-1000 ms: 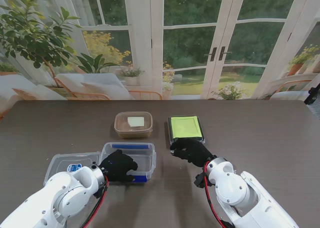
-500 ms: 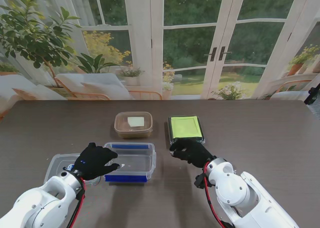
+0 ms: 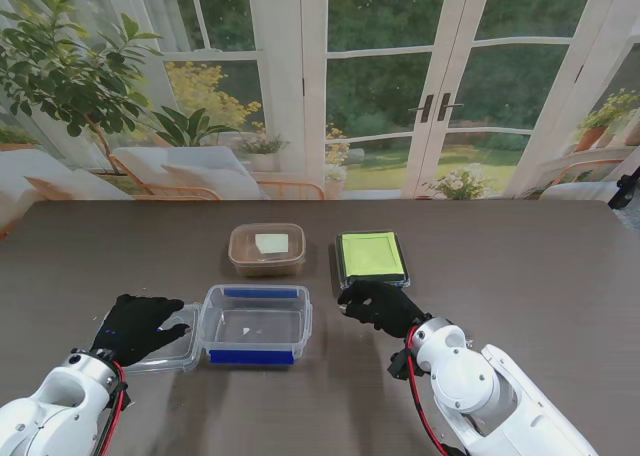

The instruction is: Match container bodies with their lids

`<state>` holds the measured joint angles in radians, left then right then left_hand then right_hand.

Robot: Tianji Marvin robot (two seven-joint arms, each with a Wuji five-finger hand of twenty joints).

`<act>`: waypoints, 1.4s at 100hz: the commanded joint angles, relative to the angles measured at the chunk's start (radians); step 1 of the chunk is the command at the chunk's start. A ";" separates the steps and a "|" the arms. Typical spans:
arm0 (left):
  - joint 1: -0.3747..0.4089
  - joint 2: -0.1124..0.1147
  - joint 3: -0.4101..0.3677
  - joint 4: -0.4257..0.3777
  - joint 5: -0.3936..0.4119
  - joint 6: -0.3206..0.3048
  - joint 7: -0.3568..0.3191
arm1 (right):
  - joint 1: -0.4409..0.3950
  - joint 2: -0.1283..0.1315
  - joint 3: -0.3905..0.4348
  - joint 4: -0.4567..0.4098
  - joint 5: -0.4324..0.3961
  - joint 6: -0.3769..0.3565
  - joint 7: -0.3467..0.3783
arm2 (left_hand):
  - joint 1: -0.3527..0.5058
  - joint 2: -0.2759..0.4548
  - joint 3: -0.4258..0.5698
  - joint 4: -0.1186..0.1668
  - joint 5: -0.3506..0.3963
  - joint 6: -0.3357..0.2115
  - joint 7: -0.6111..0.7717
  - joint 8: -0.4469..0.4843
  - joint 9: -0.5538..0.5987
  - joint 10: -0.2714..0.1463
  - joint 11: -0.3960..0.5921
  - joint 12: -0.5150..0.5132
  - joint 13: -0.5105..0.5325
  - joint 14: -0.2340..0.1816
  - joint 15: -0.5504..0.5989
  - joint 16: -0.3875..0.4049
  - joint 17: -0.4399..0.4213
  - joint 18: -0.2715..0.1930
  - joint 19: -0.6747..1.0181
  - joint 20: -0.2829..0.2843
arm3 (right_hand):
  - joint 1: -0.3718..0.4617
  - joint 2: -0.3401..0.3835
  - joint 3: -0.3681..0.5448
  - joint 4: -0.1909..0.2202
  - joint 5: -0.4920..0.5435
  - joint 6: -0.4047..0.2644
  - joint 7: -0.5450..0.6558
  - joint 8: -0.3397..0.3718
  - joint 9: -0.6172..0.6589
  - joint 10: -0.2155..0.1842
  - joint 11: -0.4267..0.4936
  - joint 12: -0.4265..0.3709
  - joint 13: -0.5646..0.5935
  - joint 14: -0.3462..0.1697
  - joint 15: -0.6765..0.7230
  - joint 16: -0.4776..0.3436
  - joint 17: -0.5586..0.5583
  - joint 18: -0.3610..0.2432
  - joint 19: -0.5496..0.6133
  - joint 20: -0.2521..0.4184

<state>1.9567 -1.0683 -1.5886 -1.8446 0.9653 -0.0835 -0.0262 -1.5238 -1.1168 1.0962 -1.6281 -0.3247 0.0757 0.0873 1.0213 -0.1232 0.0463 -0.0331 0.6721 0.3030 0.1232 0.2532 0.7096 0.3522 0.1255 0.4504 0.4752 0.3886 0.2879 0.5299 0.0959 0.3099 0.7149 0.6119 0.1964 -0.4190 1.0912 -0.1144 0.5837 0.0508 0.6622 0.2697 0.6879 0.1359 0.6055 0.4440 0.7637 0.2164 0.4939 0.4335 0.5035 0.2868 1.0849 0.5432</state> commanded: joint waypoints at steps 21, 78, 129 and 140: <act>-0.067 0.004 0.002 0.110 -0.038 0.060 -0.073 | -0.010 0.001 -0.003 -0.012 0.004 0.003 0.026 | 0.016 0.065 -0.027 0.042 -0.090 0.001 -0.038 -0.026 -0.122 -0.026 -0.033 -0.065 -0.118 -0.019 -0.118 -0.072 -0.073 -0.030 -0.201 -0.040 | -0.022 0.017 -0.067 0.025 -0.002 0.004 -0.012 -0.003 0.001 0.014 -0.012 -0.001 -0.017 0.008 0.005 -0.002 -0.245 0.012 -0.011 0.020; -0.206 0.029 0.054 0.282 -0.069 0.091 -0.200 | -0.013 0.002 0.002 -0.015 0.013 0.009 0.036 | -0.001 0.070 -0.044 0.042 -0.110 -0.059 -0.043 -0.040 -0.187 -0.119 -0.049 -0.124 -0.195 -0.070 -0.187 -0.129 -0.071 -0.028 -0.483 0.019 | -0.022 0.019 -0.066 0.024 -0.001 0.006 -0.013 -0.003 0.014 0.018 -0.014 -0.001 -0.014 0.012 0.003 -0.003 -0.246 0.014 -0.012 0.020; -0.180 0.041 0.083 0.268 -0.052 0.072 -0.267 | -0.015 0.005 0.006 -0.017 0.016 0.014 0.047 | 0.000 0.073 -0.044 0.041 -0.076 -0.074 -0.029 -0.039 -0.143 -0.106 -0.034 -0.117 -0.172 -0.061 -0.174 -0.131 -0.046 -0.021 -0.499 0.036 | -0.023 0.019 -0.065 0.024 0.000 0.007 -0.013 -0.004 0.018 0.020 -0.015 0.000 -0.013 0.011 0.002 -0.003 -0.247 0.015 -0.013 0.020; -0.152 0.044 0.078 0.241 -0.036 0.067 -0.289 | -0.016 0.005 0.006 -0.017 0.016 0.015 0.048 | 0.000 0.074 -0.044 0.040 -0.061 -0.078 -0.023 -0.037 -0.128 -0.105 -0.030 -0.113 -0.162 -0.057 -0.169 -0.129 -0.038 -0.019 -0.500 0.038 | -0.023 0.019 -0.065 0.024 0.000 0.008 -0.014 -0.004 0.017 0.021 -0.016 0.000 -0.013 0.013 0.002 -0.003 -0.247 0.015 -0.013 0.020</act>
<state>1.7687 -1.0221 -1.5184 -1.6079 0.9187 -0.0114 -0.2757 -1.5327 -1.1110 1.1033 -1.6385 -0.3102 0.0885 0.1198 1.0215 -0.1014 0.0227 -0.0209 0.5605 0.2632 0.0484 0.1917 0.5214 0.2605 0.0247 0.3120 0.3088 0.3286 0.1187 0.4092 0.0508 0.2905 0.2575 0.6358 0.1964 -0.4190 1.0912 -0.1144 0.5837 0.0604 0.6544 0.2697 0.6884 0.1395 0.6054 0.4440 0.7637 0.2344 0.4939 0.4335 0.5030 0.2872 1.0843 0.5434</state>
